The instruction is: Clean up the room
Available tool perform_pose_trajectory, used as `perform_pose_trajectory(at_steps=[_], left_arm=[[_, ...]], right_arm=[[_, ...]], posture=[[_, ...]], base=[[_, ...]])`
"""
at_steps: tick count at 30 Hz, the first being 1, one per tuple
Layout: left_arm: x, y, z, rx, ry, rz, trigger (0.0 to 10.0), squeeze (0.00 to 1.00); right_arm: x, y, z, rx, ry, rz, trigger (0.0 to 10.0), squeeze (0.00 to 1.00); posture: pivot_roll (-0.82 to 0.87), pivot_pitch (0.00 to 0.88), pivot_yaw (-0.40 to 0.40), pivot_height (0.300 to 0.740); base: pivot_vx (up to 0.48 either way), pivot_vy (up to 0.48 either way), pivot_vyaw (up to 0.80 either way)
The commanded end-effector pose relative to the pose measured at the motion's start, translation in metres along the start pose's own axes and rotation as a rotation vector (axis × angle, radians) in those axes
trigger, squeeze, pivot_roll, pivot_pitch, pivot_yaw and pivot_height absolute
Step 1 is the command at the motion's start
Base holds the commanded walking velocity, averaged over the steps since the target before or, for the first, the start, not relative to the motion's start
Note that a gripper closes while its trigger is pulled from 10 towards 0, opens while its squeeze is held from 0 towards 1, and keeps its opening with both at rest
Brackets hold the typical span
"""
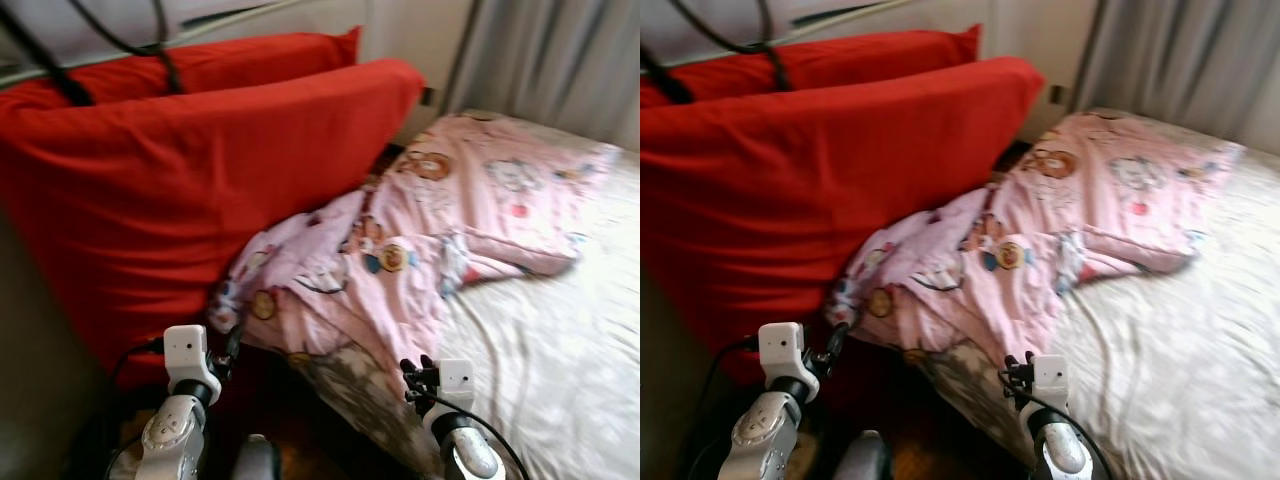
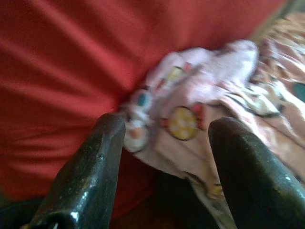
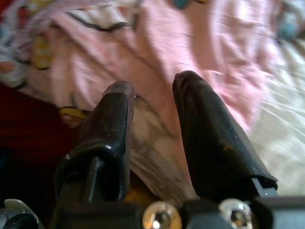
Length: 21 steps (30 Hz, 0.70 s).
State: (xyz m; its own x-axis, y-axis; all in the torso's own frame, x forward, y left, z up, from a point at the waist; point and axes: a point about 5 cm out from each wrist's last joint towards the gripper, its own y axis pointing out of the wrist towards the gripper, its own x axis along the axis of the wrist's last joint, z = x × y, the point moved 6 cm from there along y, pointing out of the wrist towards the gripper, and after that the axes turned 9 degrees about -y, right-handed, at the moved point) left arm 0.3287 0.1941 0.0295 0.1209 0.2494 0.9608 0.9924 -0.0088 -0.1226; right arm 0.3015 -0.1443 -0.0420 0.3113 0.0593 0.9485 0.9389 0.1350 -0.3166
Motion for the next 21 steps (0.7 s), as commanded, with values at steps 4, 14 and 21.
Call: perform_pose_trajectory(at_steps=[4,14,21], left_arm=[[-0.003,0.0,-0.003,-0.008,0.002,0.012,10.0,0.0],[-0.003,0.0,-0.002,-0.008,0.003,0.013,10.0,0.0],[-0.002,0.0,-0.002,-0.009,0.004,0.012,10.0,0.0]], right_arm=[[-0.002,-0.001,-0.003,-0.012,-0.001,0.005,10.0,0.0],[0.0,0.001,-0.01,-0.054,0.03,0.013,10.0,0.0],[0.003,0.003,-0.011,-0.062,0.035,0.006,10.0,0.0]], posture=[[-0.02,0.007,-0.025,0.631],[-0.01,0.016,-0.025,0.631],[-0.01,0.019,-0.023,0.631]], base=[[0.0,0.0,0.6],[0.0,0.0,0.0],[0.0,0.0,0.0]])
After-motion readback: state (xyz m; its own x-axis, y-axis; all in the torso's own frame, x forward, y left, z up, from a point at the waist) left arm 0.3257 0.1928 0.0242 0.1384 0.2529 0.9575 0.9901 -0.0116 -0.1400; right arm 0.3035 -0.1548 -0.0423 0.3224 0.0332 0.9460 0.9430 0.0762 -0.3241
